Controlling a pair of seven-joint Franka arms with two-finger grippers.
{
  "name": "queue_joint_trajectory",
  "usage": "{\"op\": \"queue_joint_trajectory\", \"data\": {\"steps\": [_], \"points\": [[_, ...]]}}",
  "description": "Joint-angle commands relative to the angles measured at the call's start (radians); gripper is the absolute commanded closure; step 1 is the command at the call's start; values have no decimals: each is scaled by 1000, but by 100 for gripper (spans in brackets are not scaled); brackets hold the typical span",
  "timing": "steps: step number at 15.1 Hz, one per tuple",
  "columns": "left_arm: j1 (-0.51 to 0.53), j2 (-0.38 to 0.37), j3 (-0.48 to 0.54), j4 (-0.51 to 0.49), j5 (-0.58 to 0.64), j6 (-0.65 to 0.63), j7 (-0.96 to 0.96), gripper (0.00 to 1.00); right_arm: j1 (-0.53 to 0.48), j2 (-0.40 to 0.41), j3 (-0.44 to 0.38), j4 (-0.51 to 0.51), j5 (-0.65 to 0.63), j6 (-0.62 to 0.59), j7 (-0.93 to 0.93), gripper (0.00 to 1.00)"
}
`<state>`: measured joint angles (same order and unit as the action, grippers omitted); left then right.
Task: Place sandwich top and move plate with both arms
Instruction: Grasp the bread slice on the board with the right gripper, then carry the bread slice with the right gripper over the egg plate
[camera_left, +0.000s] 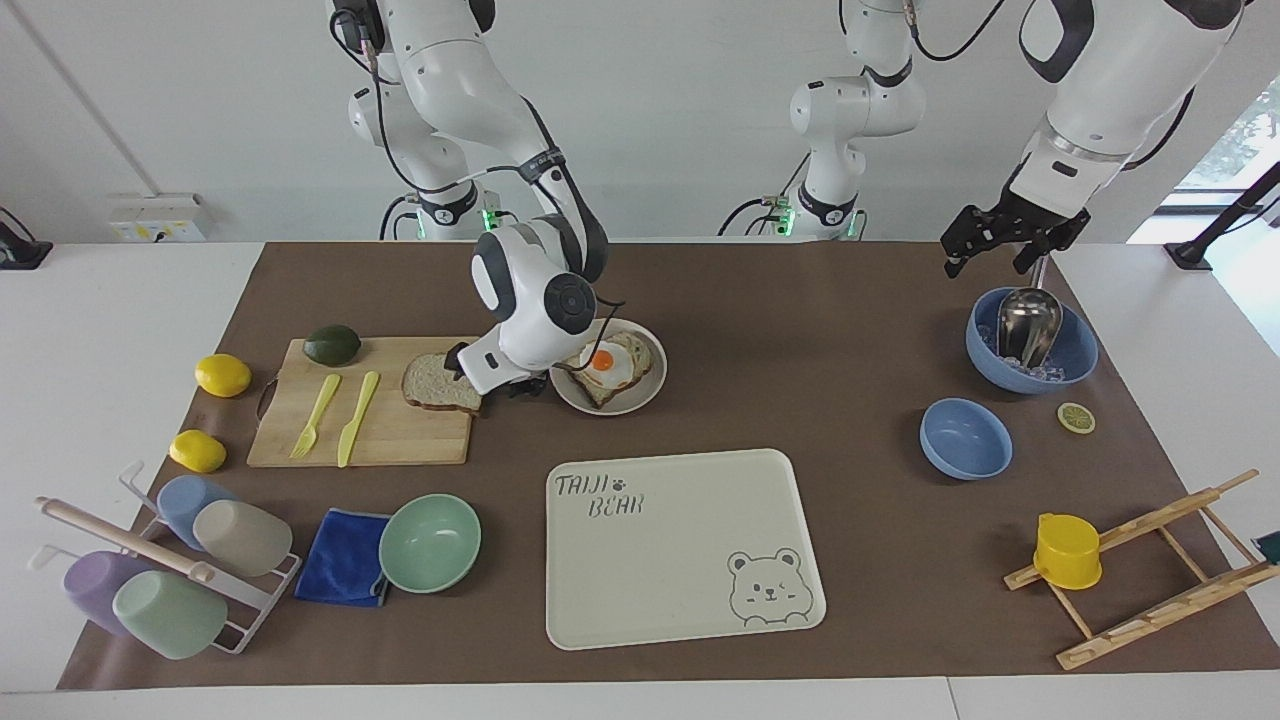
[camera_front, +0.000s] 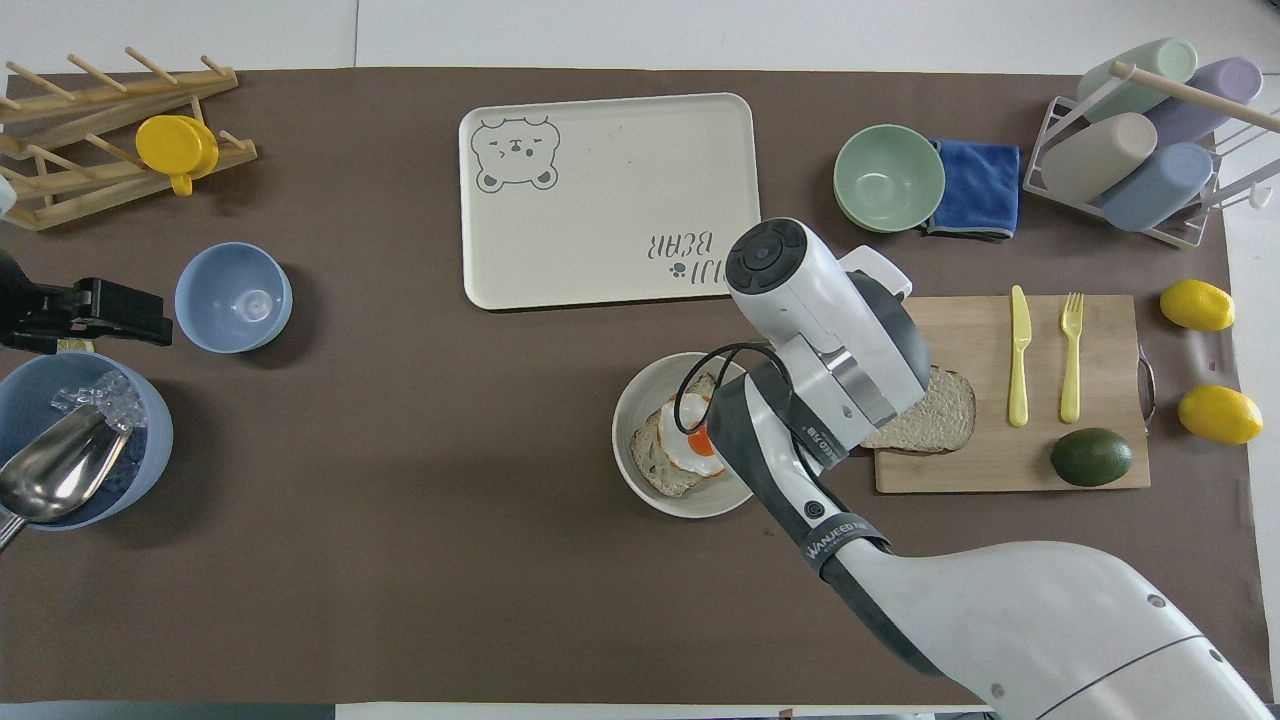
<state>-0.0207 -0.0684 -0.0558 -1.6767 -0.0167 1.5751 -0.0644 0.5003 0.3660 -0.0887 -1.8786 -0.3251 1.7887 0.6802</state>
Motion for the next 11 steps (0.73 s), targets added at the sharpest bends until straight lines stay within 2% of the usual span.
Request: {"op": "queue_joint_trajectory", "data": {"steps": [1,9,11], "points": [[-10,-4,10,9,15,-21,2,0,-9,-58,6,-80,-20,32,21,0],[-12,-4,8,9,15,-21,2,0,-11,-74,6,-145,-25,70,24,1],[-10,-4,10,9,15,-20,0,0,-12,-79,6,-154,-51,70,21,10]]}}
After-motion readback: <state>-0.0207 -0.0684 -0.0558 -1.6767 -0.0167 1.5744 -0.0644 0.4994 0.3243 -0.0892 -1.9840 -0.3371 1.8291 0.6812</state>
